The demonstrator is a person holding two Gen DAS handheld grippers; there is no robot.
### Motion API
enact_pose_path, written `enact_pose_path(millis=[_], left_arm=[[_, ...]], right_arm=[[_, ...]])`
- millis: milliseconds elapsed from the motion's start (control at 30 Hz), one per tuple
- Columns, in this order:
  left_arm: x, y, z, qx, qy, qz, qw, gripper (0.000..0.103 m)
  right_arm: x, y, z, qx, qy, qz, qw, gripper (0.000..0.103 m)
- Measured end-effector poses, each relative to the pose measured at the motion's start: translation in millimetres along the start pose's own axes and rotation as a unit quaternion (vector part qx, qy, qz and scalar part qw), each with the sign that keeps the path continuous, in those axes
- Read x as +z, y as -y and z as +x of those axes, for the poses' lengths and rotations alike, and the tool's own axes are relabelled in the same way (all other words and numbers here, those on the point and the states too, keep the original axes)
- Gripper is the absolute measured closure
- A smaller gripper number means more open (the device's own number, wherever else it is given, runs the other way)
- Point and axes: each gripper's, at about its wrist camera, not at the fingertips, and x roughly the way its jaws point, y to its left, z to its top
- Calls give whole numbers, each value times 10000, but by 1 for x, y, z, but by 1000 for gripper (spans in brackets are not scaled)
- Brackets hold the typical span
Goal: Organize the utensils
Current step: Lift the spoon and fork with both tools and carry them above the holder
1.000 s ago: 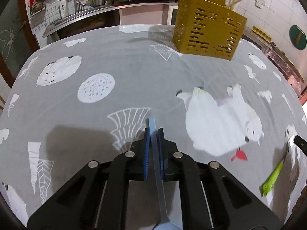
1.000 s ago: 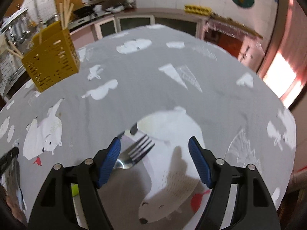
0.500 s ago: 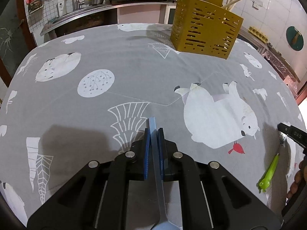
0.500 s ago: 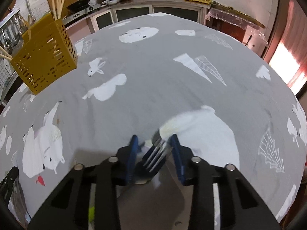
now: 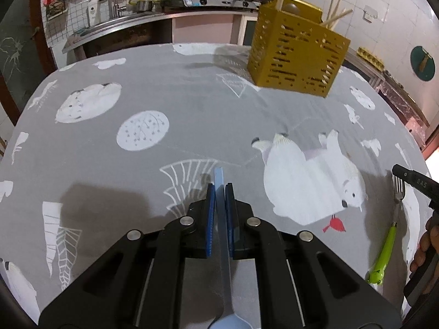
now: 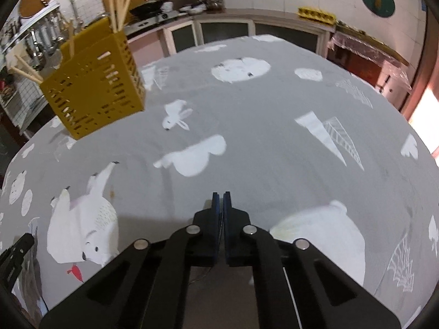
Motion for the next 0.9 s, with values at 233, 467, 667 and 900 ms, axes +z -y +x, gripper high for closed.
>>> enact_pose_path(millis=[233, 467, 667, 900], left_arm=[[15, -4, -13, 80, 350, -163, 9992, 97], [39, 0, -37, 48, 981, -394, 9944, 97], [63, 15, -55, 42, 1444, -412, 9887, 97], [85, 32, -60, 119, 1728, -296, 9844, 97]], right_arm=[[27, -8, -15, 265, 411, -298, 9984, 102], [56, -16, -26, 553, 923, -659, 9920, 102], [80, -19, -31, 774, 1361, -816, 9843, 102], [104, -23, -47, 981, 1979, -937, 9708, 102]])
